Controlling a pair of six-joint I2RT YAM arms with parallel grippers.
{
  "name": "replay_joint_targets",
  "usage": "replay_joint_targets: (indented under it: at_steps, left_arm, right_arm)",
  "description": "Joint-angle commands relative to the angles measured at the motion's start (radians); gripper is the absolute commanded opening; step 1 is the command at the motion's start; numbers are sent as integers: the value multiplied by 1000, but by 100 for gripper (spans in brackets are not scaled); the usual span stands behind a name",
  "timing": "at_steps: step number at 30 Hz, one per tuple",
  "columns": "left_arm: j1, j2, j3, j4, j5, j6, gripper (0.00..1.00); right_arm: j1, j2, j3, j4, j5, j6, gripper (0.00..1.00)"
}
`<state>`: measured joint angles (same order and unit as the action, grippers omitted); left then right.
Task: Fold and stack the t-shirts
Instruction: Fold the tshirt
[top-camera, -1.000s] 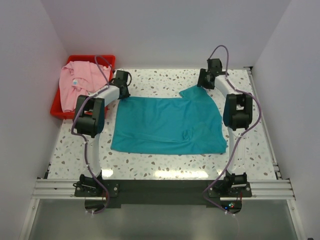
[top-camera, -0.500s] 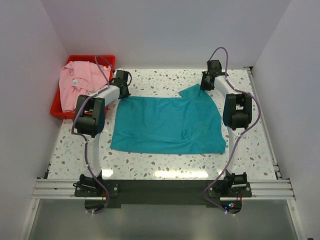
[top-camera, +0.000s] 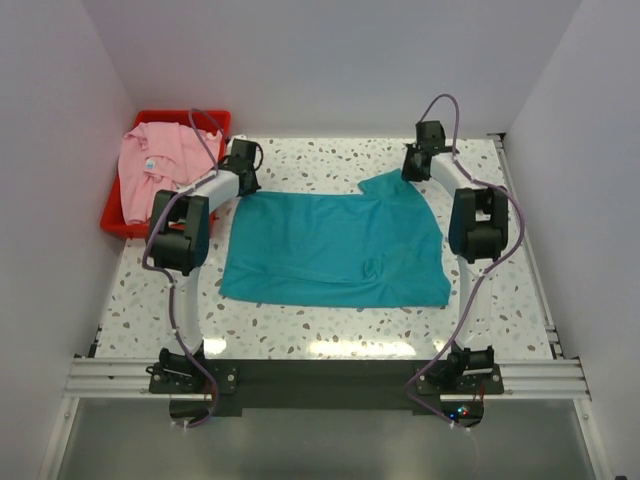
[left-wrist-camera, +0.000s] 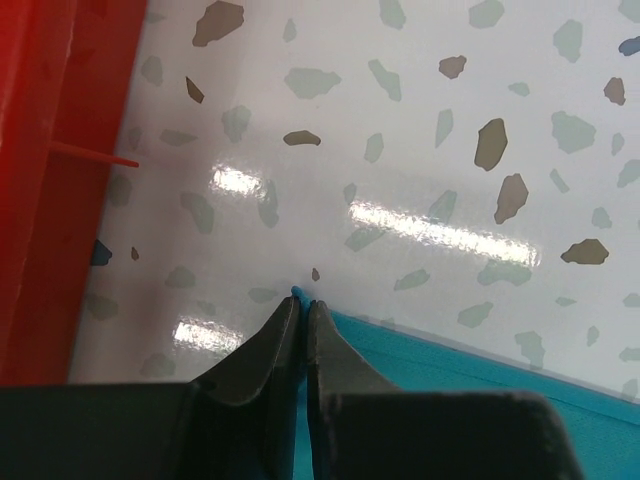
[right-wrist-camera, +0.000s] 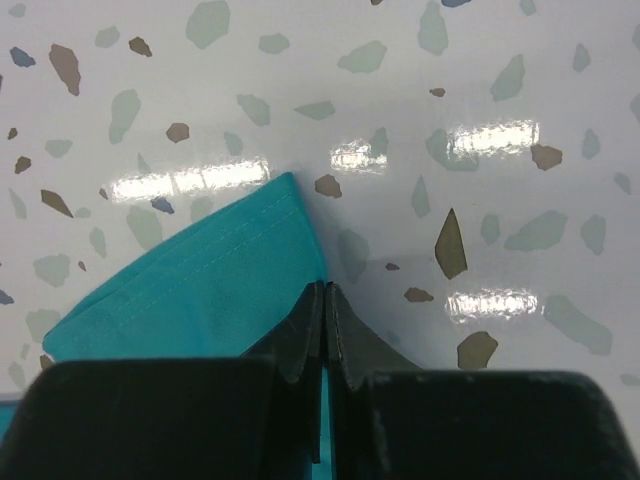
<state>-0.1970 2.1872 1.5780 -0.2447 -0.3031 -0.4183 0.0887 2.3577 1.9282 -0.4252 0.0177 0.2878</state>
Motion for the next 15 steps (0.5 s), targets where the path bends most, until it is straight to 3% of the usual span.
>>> replay_joint_targets:
  at_steps: [1,15]
  left_arm:
    - [7,-83,-1,64,-17,26,0]
    - [19,-188,-102,87,10,16,0]
  right_arm:
    - [-1,-143,-24,78,33,8,0]
    - [-3,-385,-331,175,25,57,0]
